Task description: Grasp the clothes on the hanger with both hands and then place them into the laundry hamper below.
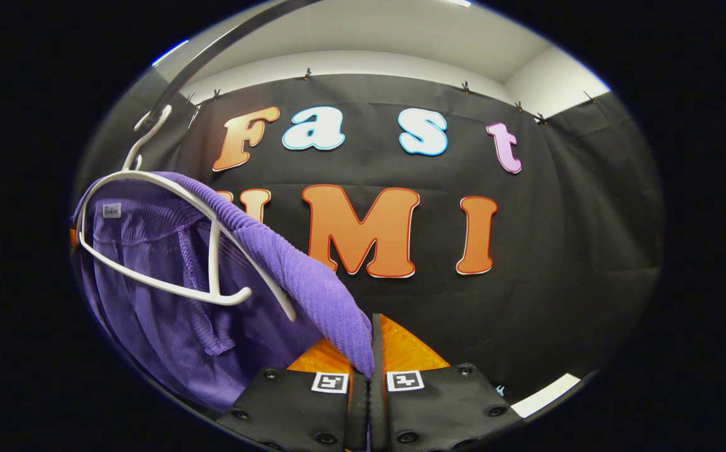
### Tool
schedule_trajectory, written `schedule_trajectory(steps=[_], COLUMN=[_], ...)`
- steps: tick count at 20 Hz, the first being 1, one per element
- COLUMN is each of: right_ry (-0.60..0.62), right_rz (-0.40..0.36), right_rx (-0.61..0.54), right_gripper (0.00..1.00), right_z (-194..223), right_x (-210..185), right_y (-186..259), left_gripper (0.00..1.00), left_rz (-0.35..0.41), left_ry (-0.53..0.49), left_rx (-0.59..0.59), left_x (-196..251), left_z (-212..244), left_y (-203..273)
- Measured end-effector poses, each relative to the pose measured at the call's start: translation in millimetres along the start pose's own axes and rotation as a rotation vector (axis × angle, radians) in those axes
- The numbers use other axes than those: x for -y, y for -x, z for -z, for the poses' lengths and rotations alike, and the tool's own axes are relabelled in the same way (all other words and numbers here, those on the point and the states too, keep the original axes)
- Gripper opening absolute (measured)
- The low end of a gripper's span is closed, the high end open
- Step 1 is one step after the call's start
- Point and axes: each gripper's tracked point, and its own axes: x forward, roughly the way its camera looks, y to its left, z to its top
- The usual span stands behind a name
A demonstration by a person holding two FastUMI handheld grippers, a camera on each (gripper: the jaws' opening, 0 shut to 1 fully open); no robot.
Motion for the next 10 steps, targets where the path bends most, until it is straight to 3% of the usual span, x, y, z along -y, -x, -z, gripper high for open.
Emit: schedule_trajectory(steps=[7, 10], right_ry=[-0.410, -0.559], right_rz=[-0.190, -0.290], right_rx=[-0.108, -0.253], right_gripper=[0.09, 0.09], right_z=[6.5, 32.7], right_x=[-11.8, -12.9], right_y=[-52.0, -81.0], left_gripper=[0.00, 0.00], left_rz=[0.012, 0.031], left_ry=[0.008, 0.025], left_rx=[0.042, 0.032], left_x=[-10.2, -14.6], left_z=[-23.8, -21.0], left_y=[-15.0, -20.9])
